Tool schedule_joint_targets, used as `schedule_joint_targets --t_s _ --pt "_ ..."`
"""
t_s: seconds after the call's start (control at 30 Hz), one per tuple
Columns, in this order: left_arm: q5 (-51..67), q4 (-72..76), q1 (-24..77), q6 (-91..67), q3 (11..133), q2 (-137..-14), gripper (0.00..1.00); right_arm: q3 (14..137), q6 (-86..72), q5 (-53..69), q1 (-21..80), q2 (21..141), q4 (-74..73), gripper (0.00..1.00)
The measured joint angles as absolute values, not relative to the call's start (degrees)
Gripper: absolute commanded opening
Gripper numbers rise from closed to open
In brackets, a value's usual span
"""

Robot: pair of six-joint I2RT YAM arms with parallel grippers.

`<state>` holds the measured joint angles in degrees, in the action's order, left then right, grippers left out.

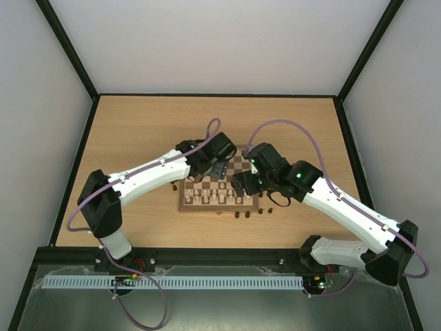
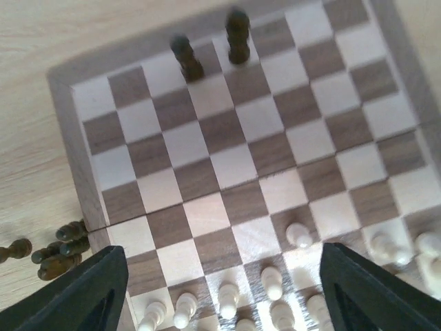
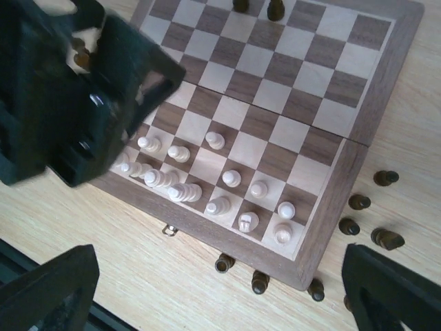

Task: Set up the chess pieces on the board
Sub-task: Pick up the chess piece at the center of the board.

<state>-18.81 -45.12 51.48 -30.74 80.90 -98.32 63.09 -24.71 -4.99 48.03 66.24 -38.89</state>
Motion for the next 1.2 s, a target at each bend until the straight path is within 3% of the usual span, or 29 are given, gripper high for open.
schedule_joint_targets --t_s 0.1,0.47,0.83,1.07,1.2 --pt "-19.38 -45.15 50.26 -29.65 82.56 -95.90 0.99 63.09 -24.45 -6.26 48.03 65.17 -38.89 0.99" --pt "-18.06 -40.53 43.97 -28.18 81.76 -88.05 1.00 61.80 -26.48 -13.58 46.96 62.33 -38.76 0.99" --pt "-14.24 -35.53 45.12 -33.01 60.88 -67.79 1.00 60.18 -28.86 -11.68 46.41 61.84 -38.65 1.00" --pt "-12.78 -35.62 46.78 -34.54 55.83 -58.57 0.99 51.42 -33.08 -7.01 46.41 58.50 -37.63 0.75" --pt "-12.38 -35.70 46.87 -34.54 54.28 -55.59 1.00 47.57 -36.58 -5.74 46.76 57.30 -37.36 0.66"
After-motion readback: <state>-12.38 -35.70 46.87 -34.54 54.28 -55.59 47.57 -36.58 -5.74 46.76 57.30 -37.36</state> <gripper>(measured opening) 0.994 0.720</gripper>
